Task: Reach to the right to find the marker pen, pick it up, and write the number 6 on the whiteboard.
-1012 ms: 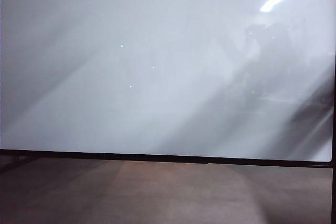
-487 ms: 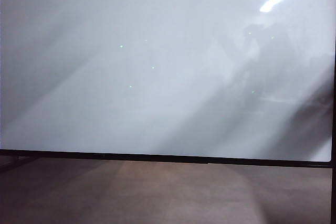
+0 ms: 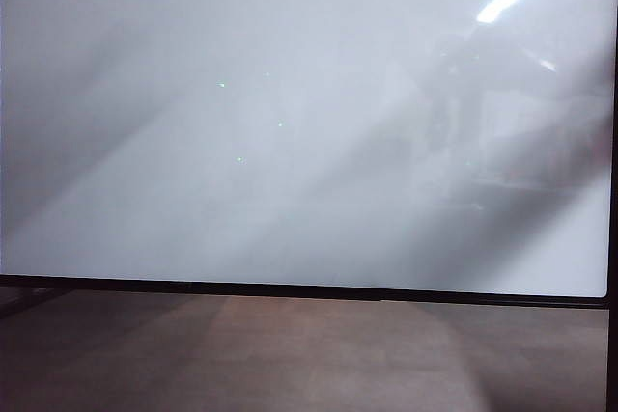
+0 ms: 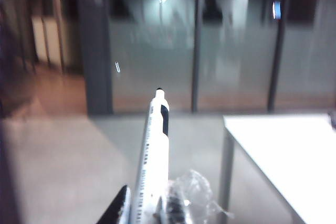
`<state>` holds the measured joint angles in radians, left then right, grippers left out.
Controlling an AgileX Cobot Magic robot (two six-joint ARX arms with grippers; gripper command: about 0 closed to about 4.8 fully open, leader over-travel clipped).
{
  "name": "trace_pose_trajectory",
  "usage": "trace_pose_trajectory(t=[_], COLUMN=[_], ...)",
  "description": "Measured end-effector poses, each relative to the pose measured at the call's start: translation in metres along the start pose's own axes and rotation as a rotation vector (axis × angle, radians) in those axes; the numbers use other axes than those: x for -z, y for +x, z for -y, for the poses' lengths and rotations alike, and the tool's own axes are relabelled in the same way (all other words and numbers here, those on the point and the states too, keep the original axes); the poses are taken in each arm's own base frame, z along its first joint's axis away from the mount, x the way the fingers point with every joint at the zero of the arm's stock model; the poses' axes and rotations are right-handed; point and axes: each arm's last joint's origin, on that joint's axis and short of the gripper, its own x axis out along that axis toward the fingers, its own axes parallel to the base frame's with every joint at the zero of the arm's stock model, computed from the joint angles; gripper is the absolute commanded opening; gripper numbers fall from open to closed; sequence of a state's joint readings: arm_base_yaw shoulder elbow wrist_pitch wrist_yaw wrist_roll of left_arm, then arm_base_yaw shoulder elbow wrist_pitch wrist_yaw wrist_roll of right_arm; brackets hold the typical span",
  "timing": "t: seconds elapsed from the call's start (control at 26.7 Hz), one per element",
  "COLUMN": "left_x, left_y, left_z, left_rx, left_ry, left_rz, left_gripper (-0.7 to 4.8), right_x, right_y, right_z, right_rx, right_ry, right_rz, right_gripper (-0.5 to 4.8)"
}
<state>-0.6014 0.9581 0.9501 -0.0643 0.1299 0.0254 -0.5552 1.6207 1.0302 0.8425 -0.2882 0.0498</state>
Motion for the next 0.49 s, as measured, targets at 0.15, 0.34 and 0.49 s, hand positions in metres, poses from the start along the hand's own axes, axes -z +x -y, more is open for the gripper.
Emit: trace_pose_trajectory(t=[0.15,0.34,0.49], left_x=[0.000,0.000,0.000], left_y=[0.000,0.000,0.000], left_z=[0.000,0.000,-0.001], left_rx=[-0.001,-0.005,-0.037], left_ry=[0.000,0.001,0.001], left_rz=[0.000,-0.001,0.000], left_gripper=[-0.07,-0.07,-0.07], right_x=[-0.075,-0.129,-0.140], right_y=[-0.029,-0.058,-0.072], right_z=[-0.018,-0.080,-0.144], right_rx=[-0.029,-0.222,-0.459], right_ry=[0.028,0.090,0.184], right_rz=[0.168,0.274,0.260], right_gripper=[-0.01,-0.01,-0.01])
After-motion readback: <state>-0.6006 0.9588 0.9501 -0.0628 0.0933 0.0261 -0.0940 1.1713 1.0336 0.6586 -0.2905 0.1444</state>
